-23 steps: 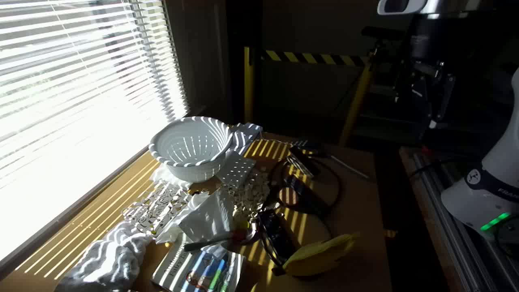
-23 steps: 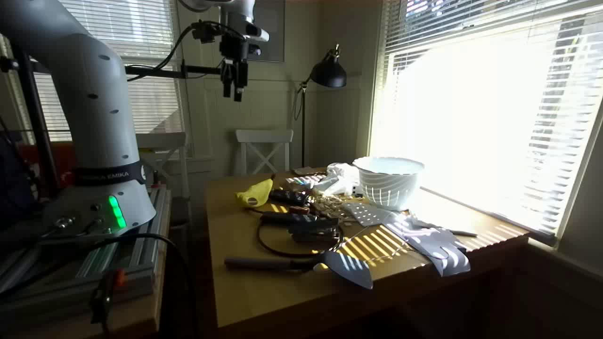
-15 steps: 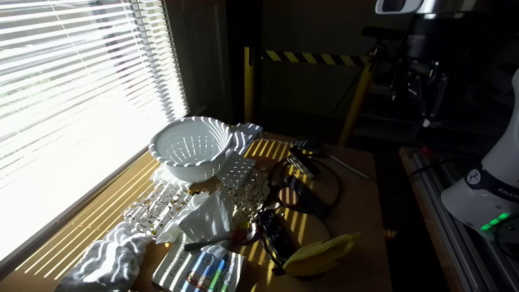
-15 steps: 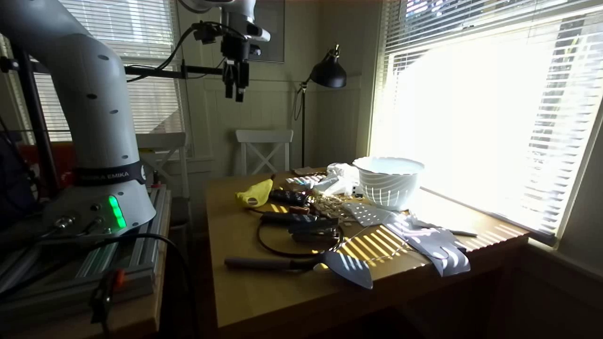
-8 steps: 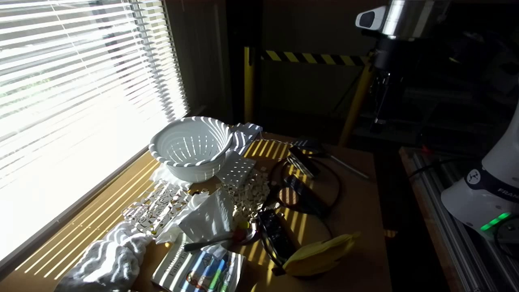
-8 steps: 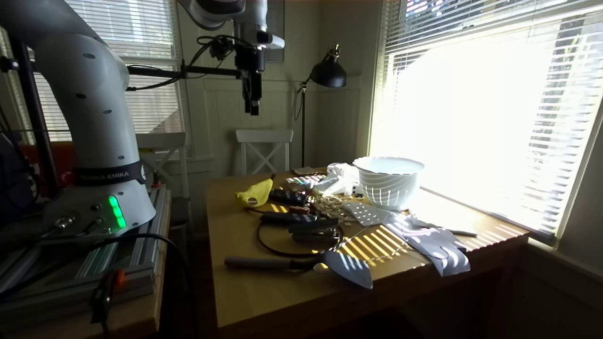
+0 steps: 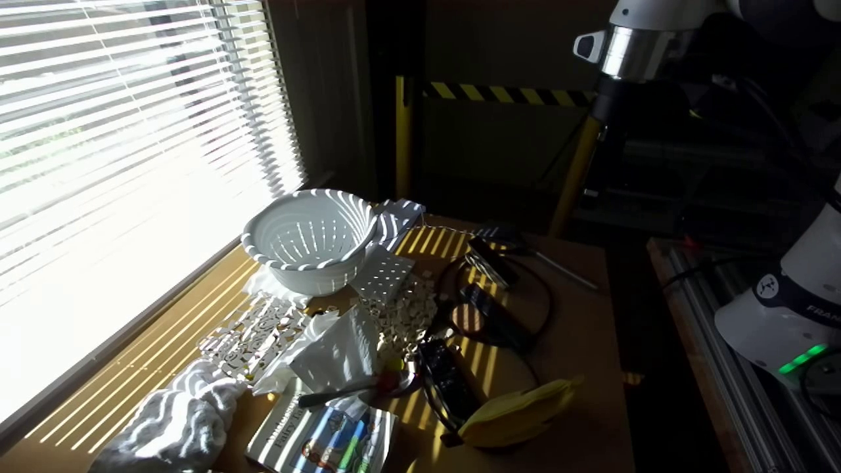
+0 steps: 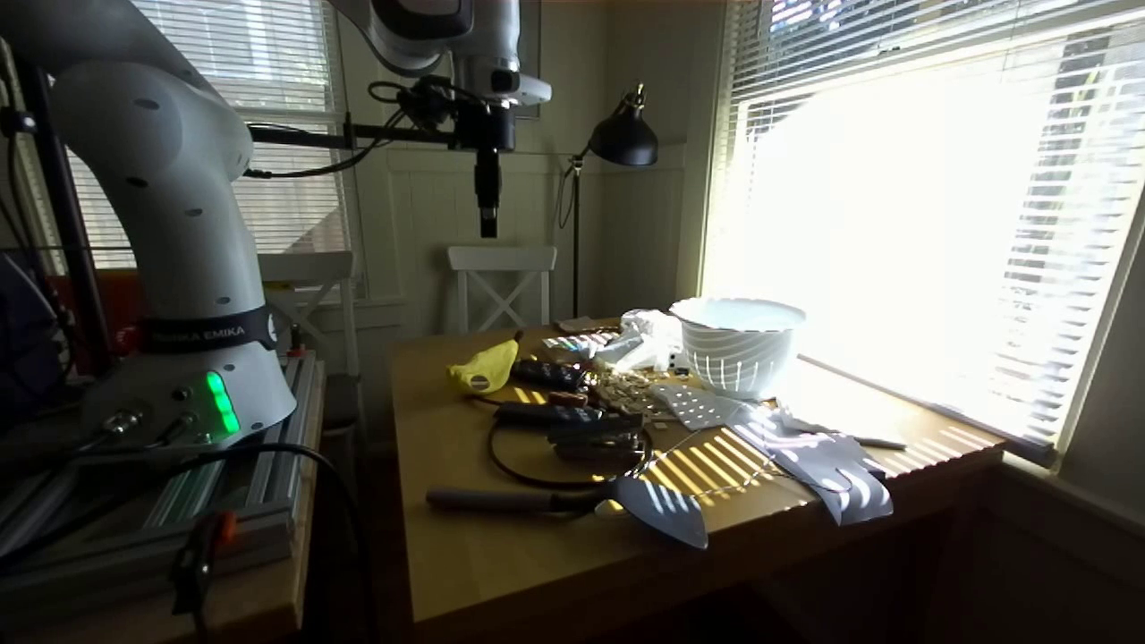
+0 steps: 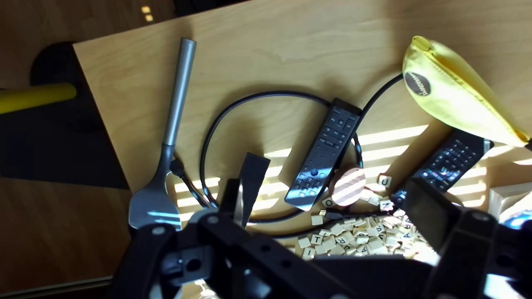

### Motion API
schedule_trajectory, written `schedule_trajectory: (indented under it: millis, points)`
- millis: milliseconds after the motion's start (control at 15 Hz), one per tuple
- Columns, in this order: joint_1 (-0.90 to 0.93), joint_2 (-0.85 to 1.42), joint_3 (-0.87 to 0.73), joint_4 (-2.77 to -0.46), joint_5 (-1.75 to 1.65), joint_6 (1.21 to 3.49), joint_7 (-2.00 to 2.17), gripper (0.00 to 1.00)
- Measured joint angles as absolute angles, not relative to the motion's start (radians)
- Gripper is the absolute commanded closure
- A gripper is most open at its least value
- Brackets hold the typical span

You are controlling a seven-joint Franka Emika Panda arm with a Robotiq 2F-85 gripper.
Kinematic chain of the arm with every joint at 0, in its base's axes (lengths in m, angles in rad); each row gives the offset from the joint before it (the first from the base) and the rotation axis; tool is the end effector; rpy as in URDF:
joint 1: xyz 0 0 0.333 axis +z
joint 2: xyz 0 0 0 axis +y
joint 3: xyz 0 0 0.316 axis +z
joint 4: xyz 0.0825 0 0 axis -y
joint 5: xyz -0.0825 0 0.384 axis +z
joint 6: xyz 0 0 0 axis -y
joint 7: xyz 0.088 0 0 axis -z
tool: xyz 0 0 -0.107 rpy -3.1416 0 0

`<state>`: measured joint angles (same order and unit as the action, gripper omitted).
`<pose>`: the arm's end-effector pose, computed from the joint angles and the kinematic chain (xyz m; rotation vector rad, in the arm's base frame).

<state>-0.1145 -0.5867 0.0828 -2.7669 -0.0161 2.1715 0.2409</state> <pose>0.3427 -0.0140 0.3814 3.0522 -0.4262 -0.0072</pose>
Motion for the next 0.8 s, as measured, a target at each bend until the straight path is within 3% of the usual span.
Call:
schedule_trajectory:
  millis: [333,800]
  points:
    - [-0.137,-0.555,0.061,-2.77,-0.021,2.175,0.247,0.0]
    - [-0.256,-0.324,-0.147,-2.771,-0.027,2.381,0.133,0.0]
